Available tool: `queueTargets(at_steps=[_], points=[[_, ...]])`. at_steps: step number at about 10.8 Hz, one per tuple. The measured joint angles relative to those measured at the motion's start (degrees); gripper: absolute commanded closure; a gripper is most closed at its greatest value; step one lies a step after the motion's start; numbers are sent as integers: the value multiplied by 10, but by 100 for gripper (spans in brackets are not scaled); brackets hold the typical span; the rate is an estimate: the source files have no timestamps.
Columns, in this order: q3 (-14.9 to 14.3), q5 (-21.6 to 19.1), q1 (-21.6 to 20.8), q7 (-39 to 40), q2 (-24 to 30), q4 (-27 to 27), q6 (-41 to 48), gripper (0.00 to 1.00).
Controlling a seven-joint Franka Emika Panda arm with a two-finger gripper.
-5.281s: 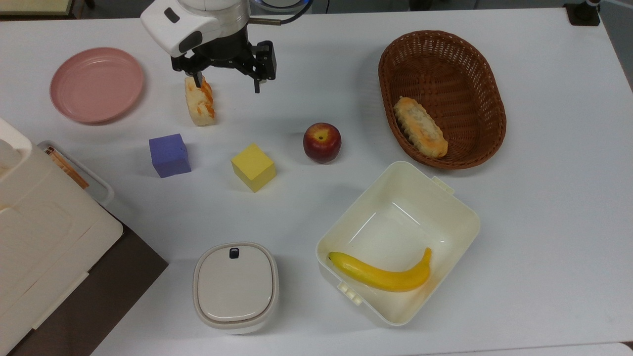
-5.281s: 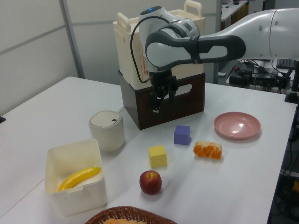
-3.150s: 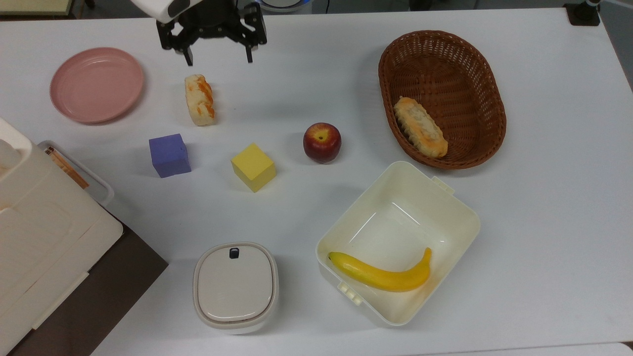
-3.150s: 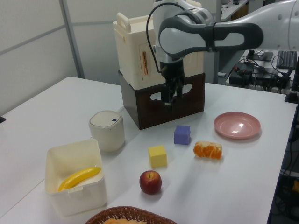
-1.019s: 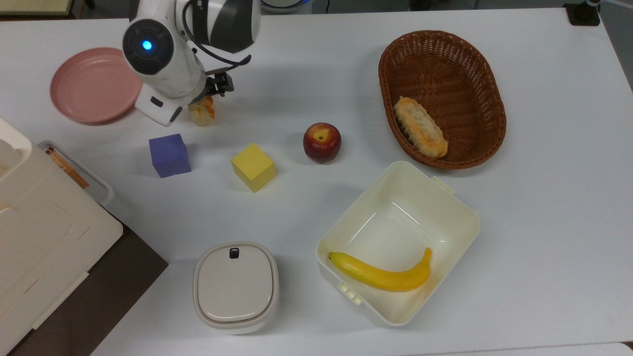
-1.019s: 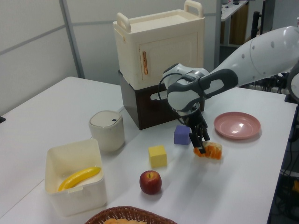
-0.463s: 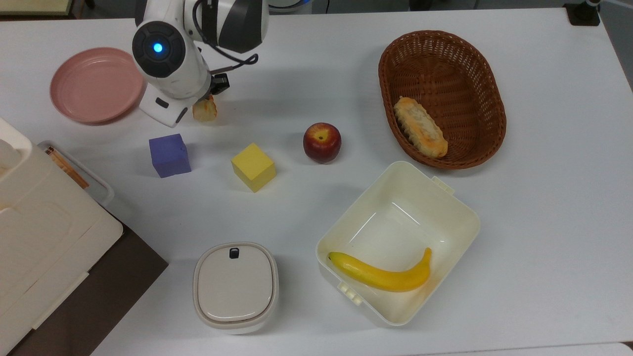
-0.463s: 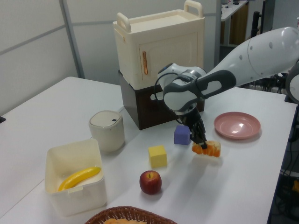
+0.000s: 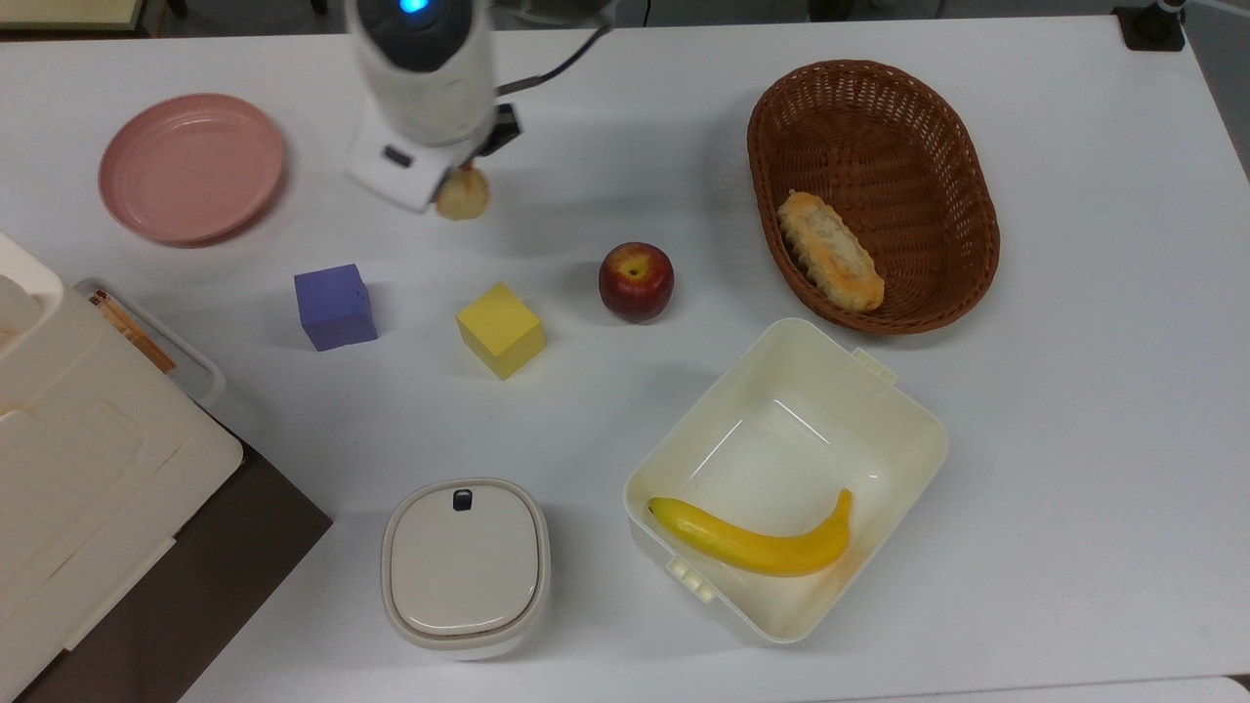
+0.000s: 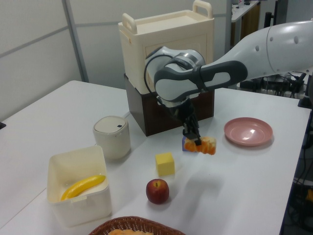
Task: Put the bread in the basket
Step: 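Lift the held bread and carry it toward the wicker basket, then lower the bread into the basket and open the gripper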
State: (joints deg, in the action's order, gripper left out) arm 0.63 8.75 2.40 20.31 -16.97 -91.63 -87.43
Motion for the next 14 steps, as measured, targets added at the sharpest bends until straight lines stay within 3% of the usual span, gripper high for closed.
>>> queueTargets(at_steps=[1, 3, 7, 8, 9, 10, 14], points=[[26, -2, -3, -23, 6, 3, 6, 97], [72, -46, -6, -73, 8, 3, 6, 95], [131, -118, -42, -145, 8, 24, 6, 81], [147, -130, -56, -164, 8, 25, 6, 55], [158, -135, -73, -182, 8, 25, 6, 20], [163, -136, -95, -203, 8, 25, 5, 0], [164, -130, -161, -282, 3, 25, -55, 0]])
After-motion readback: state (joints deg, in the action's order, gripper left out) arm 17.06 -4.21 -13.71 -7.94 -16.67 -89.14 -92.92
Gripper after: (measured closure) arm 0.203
